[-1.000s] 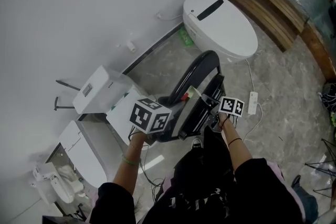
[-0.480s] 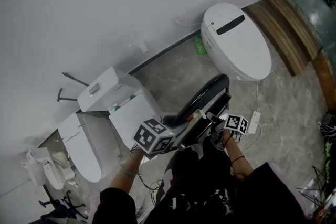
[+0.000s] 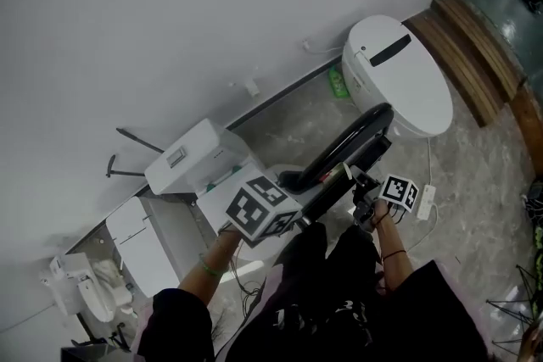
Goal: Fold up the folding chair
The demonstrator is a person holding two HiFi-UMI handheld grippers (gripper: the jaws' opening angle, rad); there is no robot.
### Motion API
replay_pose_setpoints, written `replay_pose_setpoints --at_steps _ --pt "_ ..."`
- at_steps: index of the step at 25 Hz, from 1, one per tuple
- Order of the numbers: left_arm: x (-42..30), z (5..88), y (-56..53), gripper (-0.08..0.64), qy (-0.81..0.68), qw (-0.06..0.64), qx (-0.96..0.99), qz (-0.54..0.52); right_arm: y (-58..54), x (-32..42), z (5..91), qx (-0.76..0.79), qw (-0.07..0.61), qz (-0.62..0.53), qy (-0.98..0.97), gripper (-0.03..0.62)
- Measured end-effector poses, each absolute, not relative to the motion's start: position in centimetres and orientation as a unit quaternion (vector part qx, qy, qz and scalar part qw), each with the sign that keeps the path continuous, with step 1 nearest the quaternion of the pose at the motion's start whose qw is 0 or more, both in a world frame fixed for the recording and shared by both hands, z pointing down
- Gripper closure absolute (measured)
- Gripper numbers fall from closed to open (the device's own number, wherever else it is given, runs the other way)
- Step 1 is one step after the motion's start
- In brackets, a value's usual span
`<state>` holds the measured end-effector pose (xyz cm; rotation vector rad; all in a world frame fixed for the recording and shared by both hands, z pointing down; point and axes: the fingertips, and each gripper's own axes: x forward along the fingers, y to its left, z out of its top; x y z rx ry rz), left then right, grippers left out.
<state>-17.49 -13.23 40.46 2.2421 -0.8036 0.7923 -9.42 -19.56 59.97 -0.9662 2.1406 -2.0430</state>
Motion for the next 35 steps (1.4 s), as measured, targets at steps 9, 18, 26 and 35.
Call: replay_pose_setpoints --at_steps 9,18,26,35 --pt "-22.2 38.3 -18.5 0.482 -0.325 0.277 0.848 0.315 -26.0 -15.1 57.9 -0.304 0.033 -0.644 0.701 0.526" --pt "-25.8 39.1 -25.0 0.482 -0.378 0.311 0.820 0.296 -32.9 -19.5 58.7 -0.265 -0.016 -0.647 0.714 0.526" --pt "-27.1 39.8 -32.0 0.482 -0.414 0.345 0.789 0.296 -39.8 -22.0 60.1 -0.215 -0.070 -0.666 0.710 0.526" --pt "-29.2 40.6 -38.7 0.482 -0.422 0.353 0.776 0.308 -46.8 -24.4 61.0 -0.211 -0.081 -0.670 0.707 0.523"
